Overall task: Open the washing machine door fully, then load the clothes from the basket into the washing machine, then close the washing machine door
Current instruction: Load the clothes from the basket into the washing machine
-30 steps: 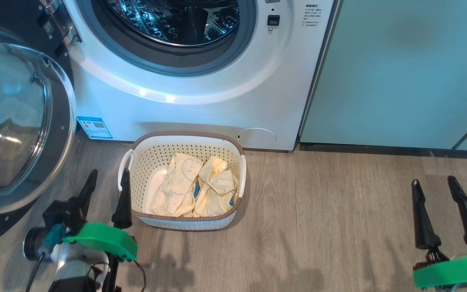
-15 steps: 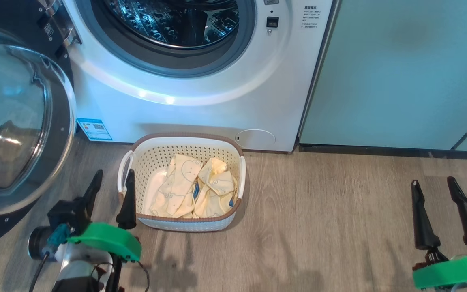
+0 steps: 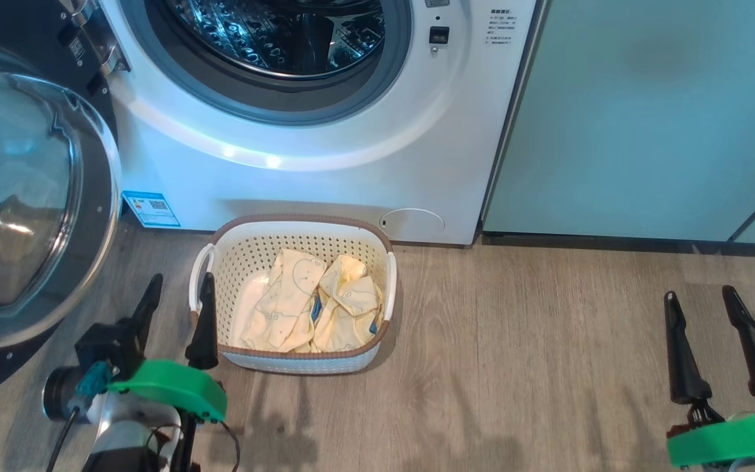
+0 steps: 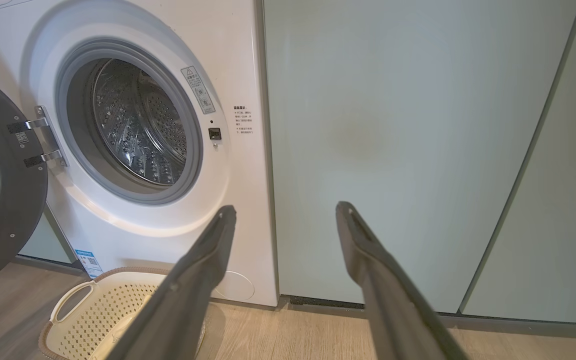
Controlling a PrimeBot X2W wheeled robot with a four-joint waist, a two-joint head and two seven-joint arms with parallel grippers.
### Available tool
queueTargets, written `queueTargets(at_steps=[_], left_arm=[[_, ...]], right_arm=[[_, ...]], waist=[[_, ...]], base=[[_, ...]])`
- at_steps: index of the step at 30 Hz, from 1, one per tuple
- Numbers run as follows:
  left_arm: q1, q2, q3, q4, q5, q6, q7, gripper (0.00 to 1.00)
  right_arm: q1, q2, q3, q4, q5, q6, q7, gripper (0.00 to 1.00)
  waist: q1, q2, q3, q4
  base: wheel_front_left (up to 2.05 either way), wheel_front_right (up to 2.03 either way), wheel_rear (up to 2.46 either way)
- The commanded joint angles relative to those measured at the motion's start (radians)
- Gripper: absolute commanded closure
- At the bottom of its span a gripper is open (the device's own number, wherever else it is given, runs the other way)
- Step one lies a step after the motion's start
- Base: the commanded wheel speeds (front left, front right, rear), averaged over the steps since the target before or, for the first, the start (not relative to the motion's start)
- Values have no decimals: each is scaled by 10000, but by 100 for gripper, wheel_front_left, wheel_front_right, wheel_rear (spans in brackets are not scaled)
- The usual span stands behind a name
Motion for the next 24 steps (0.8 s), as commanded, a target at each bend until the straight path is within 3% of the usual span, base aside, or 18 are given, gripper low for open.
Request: queueTargets(at_steps=[1, 9, 24], left_arm=[[-163, 250, 246, -333, 28, 84, -37, 0], [-224, 296, 163, -362, 48, 200, -14, 0], [-437, 405, -64, -240, -87, 115, -43, 0]], right_arm=[[-232, -25, 187, -327, 70, -29, -95, 0], [-290, -23, 185, -371, 94, -29, -95, 0], [-435, -23, 132, -393, 141, -29, -95, 0]], waist=[[0, 0, 9, -1], [0, 0, 114, -28], [0, 0, 343, 69]], base=[[23, -23, 0], [85, -85, 0], [172, -172, 0]])
